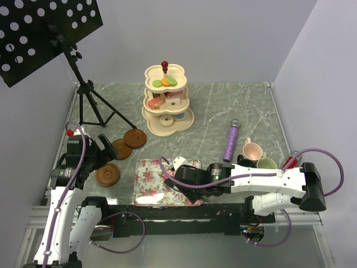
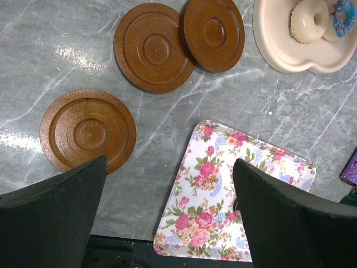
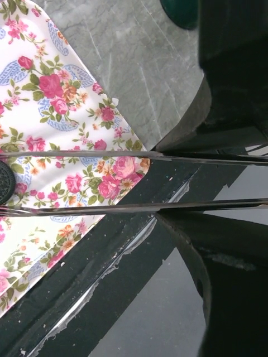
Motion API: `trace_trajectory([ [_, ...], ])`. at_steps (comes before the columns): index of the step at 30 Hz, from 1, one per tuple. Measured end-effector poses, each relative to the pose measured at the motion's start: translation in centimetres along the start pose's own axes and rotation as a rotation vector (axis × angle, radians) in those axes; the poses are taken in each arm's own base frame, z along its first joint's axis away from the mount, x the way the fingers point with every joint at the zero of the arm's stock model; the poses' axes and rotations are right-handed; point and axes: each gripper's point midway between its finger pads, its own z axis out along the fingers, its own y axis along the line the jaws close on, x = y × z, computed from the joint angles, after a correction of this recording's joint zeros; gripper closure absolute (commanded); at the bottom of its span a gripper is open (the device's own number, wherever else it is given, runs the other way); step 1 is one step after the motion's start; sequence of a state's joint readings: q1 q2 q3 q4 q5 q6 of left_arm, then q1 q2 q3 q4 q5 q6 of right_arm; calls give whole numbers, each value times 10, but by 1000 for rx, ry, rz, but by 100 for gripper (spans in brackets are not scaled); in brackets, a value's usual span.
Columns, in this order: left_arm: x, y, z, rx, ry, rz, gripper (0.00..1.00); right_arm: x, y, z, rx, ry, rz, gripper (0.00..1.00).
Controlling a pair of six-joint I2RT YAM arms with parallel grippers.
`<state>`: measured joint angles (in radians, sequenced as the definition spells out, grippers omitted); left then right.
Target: Serve the afternoon tea
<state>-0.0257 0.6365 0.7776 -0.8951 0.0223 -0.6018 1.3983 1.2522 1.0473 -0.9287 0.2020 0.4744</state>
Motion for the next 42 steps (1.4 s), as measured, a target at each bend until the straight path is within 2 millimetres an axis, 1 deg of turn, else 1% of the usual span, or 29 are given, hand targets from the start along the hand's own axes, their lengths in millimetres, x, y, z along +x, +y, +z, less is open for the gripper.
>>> trace_trajectory([
  [7,0,0,0,0,-1,0,0,1,-1,0,4,2,2,61],
  [10,0,0,0,0,-1,0,0,-1,-4,-2,20,-3,3,62],
  [12,0,0,0,0,-1,0,0,-8,-8,-8,25,-14,14,62],
  [14,0,0,0,0,-1,0,0,-19,-13,-14,28,-42,37,62],
  [16,0,0,0,0,-1,0,0,-35,-24,-24,32,-81,75,63],
  [18,0,0,0,0,-1,0,0,-56,-42,-38,47,-142,129,63],
  [22,0,0,0,0,-1,-1,0,-96,-83,-77,88,-285,206,63],
  [26,0,0,0,0,-1,-1,0,-132,-119,-119,138,-419,235,63],
  [29,0,0,0,-1,0,-1,0,-150,-145,-143,173,-500,254,63],
  [32,0,0,0,-1,-1,-1,0,-163,-167,-154,201,-539,268,63],
  [35,-1,0,-1,0,-8,-3,0,-182,-185,-158,221,-566,275,63],
  [39,-2,0,-3,6,-18,-4,0,-204,-202,-156,214,-587,276,64],
  [42,-2,0,-3,5,-18,-5,0,-216,-212,-149,200,-590,280,64],
])
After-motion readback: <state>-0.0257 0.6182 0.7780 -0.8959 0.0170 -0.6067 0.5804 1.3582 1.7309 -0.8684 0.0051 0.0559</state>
